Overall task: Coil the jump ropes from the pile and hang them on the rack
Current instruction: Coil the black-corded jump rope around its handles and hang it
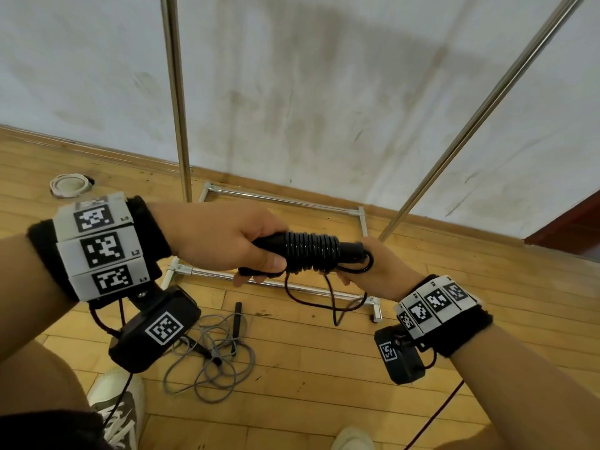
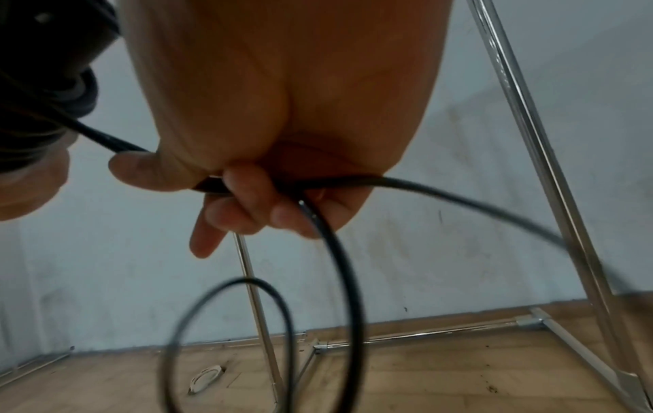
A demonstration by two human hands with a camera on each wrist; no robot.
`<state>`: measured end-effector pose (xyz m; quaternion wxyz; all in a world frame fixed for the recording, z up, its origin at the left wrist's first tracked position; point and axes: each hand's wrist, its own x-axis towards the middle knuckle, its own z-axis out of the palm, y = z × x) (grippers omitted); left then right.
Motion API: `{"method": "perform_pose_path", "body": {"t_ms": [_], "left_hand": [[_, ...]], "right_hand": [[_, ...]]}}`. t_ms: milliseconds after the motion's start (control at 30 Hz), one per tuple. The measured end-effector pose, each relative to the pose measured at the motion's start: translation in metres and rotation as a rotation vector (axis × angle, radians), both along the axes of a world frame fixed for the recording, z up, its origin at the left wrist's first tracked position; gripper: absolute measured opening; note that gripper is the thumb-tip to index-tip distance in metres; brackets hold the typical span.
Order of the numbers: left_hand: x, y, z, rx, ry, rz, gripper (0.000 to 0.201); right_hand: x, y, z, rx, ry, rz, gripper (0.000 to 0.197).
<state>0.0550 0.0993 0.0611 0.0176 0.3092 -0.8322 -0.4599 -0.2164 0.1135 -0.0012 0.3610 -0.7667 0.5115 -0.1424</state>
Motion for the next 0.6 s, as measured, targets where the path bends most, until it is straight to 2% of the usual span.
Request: {"method": "perform_pose_path", "body": {"t_ms": [33, 100, 200, 267, 367, 500, 600], "left_hand": [[-0.001, 0.001, -0.001, -0.009, -0.024, -0.01, 0.01], [-0.003, 0.003, -0.005, 0.007, -0.068, -0.024, 0.01], [-0.008, 0.006, -0.012, 0.054, -0.149, -0.044, 0.007], [-0.01, 0.008, -0.018, 0.065, -0.201, -0.057, 0.008], [-0.014, 0.008, -0.026, 0.022, -0.295, -0.052, 0.01], [-0.018, 0.002, -0.033, -0.077, -0.381, 0.002, 0.012], [-0.019, -0.006, -0.035, -0.175, -0.393, 0.076, 0.012]], "right_hand": [[-0.001, -0.002, 0.001, -0.034, 0.072, 0.026, 0.036], [-0.002, -0.004, 0.001, -0.069, 0.155, 0.05, 0.016], [-0.003, -0.006, 0.002, -0.101, 0.164, -0.003, 0.011], [-0.007, -0.006, 0.003, -0.127, 0.128, -0.073, 0.02], [-0.008, -0.005, 0.007, -0.128, 0.106, -0.077, 0.032], [-0.001, -0.006, 0.014, -0.127, 0.038, -0.102, 0.032], [0.004, -0.006, 0.021, -0.042, -0.142, -0.138, 0.025]]}}
